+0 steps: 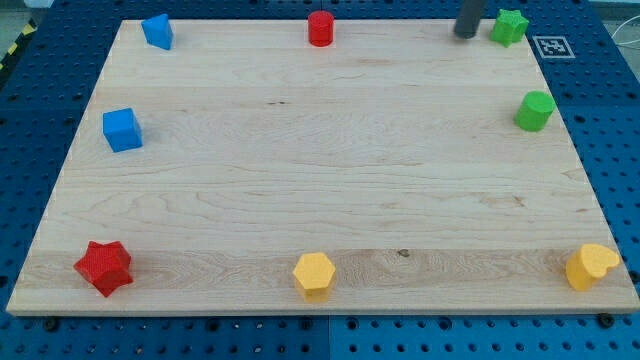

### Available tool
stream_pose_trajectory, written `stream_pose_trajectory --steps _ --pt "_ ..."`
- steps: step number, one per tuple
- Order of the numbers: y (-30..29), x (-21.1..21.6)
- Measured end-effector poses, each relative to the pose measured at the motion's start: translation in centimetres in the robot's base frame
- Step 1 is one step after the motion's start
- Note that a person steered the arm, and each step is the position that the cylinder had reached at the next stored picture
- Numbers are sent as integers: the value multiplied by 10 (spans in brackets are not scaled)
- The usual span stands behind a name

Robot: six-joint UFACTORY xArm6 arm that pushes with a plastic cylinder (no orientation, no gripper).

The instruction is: Move yellow heart slightly up and left

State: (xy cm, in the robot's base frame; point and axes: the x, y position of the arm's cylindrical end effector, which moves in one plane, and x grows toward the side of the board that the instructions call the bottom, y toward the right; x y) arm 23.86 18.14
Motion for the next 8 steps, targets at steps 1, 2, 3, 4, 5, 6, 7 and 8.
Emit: stream_pose_trajectory --steps 1,2,3,4,5,6,7,8 --pt "-36 63" --pt "-37 156" --pt "-37 259" --pt "-38 362" --pt "-35 380" --pt "-21 380" --pt "28 377" --pt "68 379"
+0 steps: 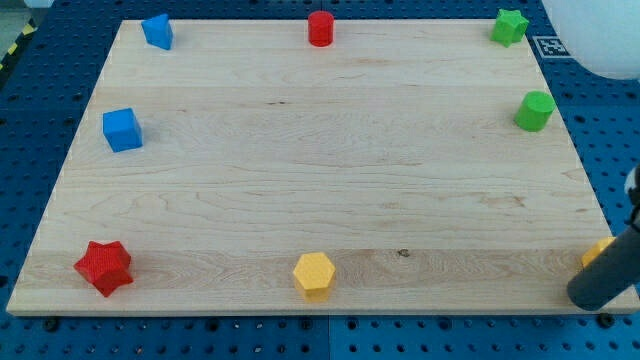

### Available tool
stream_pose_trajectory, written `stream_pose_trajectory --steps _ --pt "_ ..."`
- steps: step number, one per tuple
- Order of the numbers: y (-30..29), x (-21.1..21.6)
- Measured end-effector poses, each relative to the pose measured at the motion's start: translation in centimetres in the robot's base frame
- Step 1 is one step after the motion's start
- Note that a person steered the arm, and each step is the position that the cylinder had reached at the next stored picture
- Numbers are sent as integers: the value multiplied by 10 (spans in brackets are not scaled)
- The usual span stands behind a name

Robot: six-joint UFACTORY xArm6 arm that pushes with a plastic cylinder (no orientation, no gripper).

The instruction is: Move yellow heart slightly up and left

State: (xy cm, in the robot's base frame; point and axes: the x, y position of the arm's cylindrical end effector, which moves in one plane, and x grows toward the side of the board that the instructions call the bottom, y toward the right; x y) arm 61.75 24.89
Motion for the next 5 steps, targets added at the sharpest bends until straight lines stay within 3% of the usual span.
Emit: stream_pose_trajectory --steps 4,5 --pt "25 0" --pt "78 -2"
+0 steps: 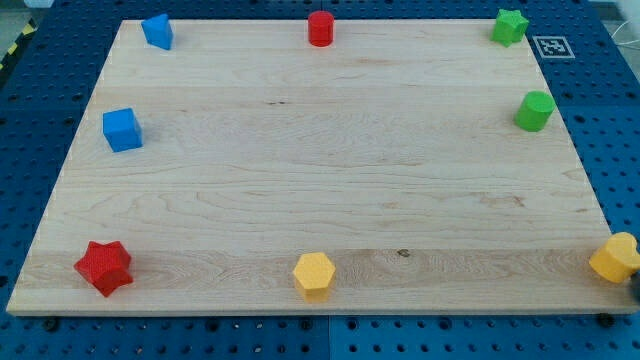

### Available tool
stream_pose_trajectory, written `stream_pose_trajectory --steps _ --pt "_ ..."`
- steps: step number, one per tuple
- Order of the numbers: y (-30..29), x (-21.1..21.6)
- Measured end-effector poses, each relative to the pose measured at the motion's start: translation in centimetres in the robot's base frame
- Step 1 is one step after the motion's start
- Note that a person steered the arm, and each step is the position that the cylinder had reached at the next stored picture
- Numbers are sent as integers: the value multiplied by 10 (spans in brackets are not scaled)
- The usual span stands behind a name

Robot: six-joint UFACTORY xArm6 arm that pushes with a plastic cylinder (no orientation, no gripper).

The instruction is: Move yellow heart slightly up and left

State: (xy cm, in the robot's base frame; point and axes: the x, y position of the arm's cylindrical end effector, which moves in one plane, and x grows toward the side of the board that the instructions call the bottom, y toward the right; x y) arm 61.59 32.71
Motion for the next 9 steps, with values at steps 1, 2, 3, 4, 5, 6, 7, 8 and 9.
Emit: stream_pose_trajectory --steps 1,2,3,4,5,6,7,8,9 --pt "18 -17" --pt "2 -22" --pt "-22 -22" --pt "-40 -25" --pt "-62 -29" --pt "-87 -34" --pt "-111 -46" --pt "-136 -60" --pt "-161 -75"
